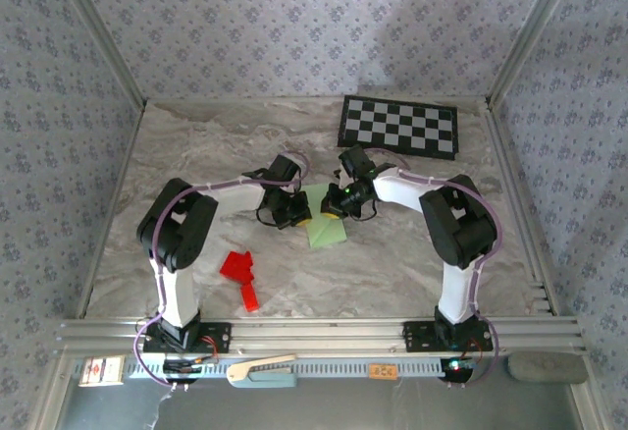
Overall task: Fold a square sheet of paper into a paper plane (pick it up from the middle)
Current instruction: Fold the triangle a second time at the center of the table.
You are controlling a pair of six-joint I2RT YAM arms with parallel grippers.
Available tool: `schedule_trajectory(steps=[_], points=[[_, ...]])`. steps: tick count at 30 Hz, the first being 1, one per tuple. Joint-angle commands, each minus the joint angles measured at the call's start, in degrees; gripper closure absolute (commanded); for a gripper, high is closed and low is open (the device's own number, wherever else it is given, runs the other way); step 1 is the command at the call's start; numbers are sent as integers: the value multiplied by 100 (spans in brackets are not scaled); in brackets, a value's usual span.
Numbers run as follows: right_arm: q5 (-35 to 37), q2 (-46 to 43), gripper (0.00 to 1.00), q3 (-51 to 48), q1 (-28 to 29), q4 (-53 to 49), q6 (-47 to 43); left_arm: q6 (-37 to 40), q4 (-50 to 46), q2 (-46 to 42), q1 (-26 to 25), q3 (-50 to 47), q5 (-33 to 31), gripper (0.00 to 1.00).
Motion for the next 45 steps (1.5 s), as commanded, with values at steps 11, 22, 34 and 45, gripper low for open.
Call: schedule_trajectory(steps=[11,22,34,45], points=[[173,246,90,-63,0,-155,-101,265,-315,238,-35,275,-30,97],[221,214,90,-327,-66,-12,-12,221,-285,147,-32,386,-64,94],[389,293,90,-381,-71,-94,48,-86,237,-704,-57,-4,201,83],[492,388,90,-381,-49,-195,88,-389,496,-950,-428,-415,495,79]])
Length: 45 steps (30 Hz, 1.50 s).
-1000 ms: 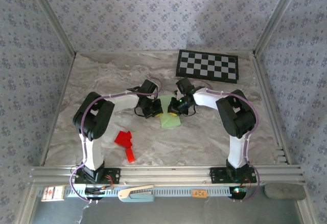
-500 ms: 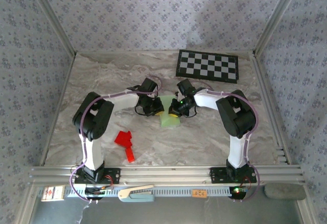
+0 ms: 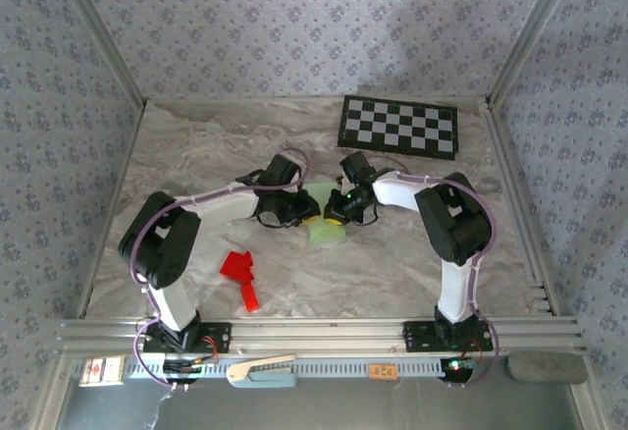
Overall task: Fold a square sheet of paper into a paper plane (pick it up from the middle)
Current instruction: Fold the triangle a second time at the center of the table.
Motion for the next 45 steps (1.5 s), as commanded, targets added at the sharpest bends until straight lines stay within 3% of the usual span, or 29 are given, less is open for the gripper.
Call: schedule_trajectory(steps=[1,14,45], points=[[432,214,90,-142,-1,-336,80,-94,51,-70,-135,-24,145,79],[442,236,91,-138,-2,-378,83,89,-88,377,-220,-28,203,88],[520,308,91,-81,-1,-543,54,534,-605,555,-215,-66,-481,91]])
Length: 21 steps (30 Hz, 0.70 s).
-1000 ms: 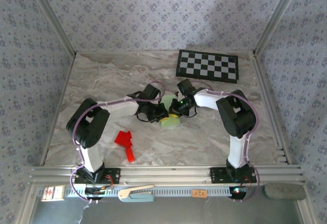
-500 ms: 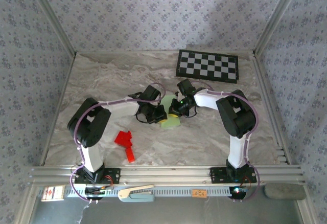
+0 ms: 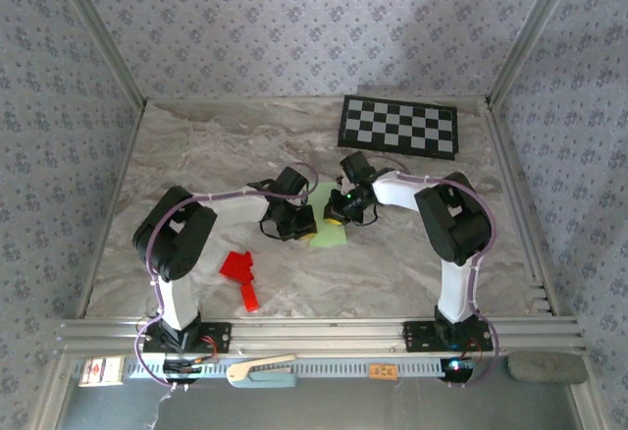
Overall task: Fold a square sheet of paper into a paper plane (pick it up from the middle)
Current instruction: Fold the triangle a second time at the center of the table.
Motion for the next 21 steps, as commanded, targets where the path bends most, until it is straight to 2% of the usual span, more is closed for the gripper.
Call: schedule_trajectory(steps=[1,13,21], points=[[522,295,91,-87,-3,-517,56,125,-196,75,-23,-14,-121,91],[428,237,91,-93,-18,-444,40,118,-444,172,-26,2,-258,93],[-106,-446,91,-173,-37,133,-208,124,-645,265,-22,58,-308,94]])
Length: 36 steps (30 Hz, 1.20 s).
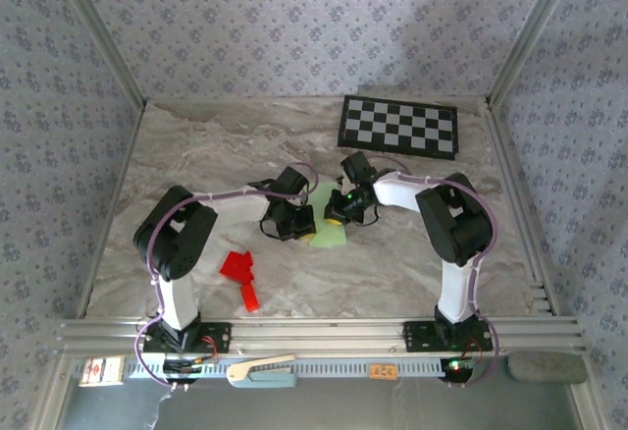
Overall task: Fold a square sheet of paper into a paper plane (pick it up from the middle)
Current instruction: Fold the triangle a second time at the center of the table.
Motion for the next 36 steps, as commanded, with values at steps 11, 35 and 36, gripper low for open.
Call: schedule_trajectory(steps=[11,35,36], points=[[-172,-261,91,-125,255,17,-264,143,-545,245,-27,99,-225,95],[65,301,94,-347,60,-127,-115,125,499,-511,-36,-266,252,90],[66,313,94,-349,55,-137,-106,51,600,-478,-43,-330,332,89]])
